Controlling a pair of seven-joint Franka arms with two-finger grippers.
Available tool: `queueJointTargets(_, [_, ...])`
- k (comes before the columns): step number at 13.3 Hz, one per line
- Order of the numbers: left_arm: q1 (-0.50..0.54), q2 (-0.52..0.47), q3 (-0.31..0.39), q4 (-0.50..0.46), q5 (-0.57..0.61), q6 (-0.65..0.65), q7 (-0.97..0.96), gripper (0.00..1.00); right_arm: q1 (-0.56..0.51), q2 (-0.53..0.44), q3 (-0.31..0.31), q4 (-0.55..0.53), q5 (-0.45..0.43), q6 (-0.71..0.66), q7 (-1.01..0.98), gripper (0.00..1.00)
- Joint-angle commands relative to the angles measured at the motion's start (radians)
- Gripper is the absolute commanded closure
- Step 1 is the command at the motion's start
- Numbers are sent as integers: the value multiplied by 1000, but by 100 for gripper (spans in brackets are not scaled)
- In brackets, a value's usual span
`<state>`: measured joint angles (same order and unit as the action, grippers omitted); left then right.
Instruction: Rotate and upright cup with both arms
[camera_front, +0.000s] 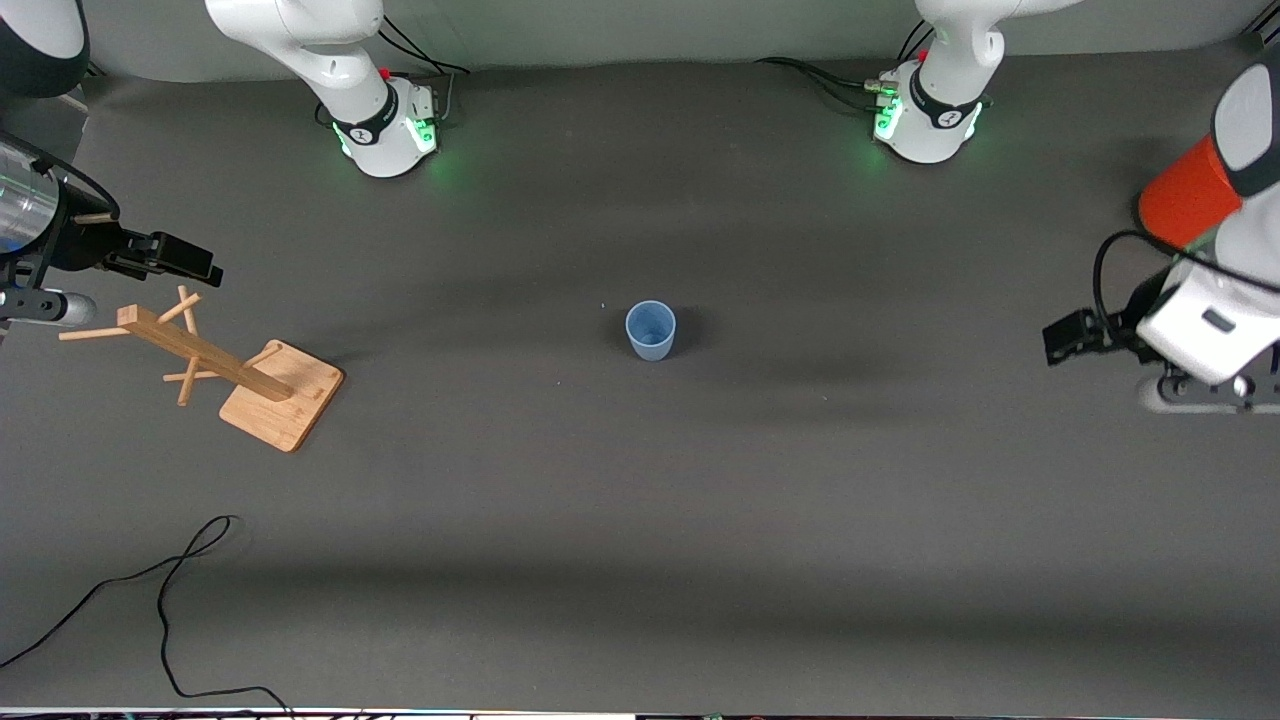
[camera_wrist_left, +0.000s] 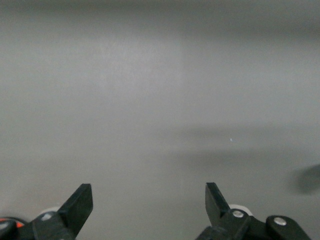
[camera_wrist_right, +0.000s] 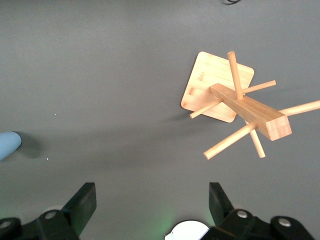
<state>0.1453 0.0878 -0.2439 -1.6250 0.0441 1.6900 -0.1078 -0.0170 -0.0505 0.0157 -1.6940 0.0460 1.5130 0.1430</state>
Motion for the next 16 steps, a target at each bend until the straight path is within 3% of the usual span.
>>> queueJointTargets(1, [2,-193,18,-212,-35,57,13,0,57,-19,-48,-6,-14,19,-23,0])
queueJointTargets(7, [2,-241,23,-214,-55,51,17,0,100,35,-51,71,-49,26,-29,0])
queueJointTargets(11, [3,-234,25,-205,-59,57,17,0,77,51,-85,108,-2,26,-149,0])
queueJointTargets(16, [16,-231,25,-205,-79,66,17,0,40,46,-76,109,14,-13,-240,0])
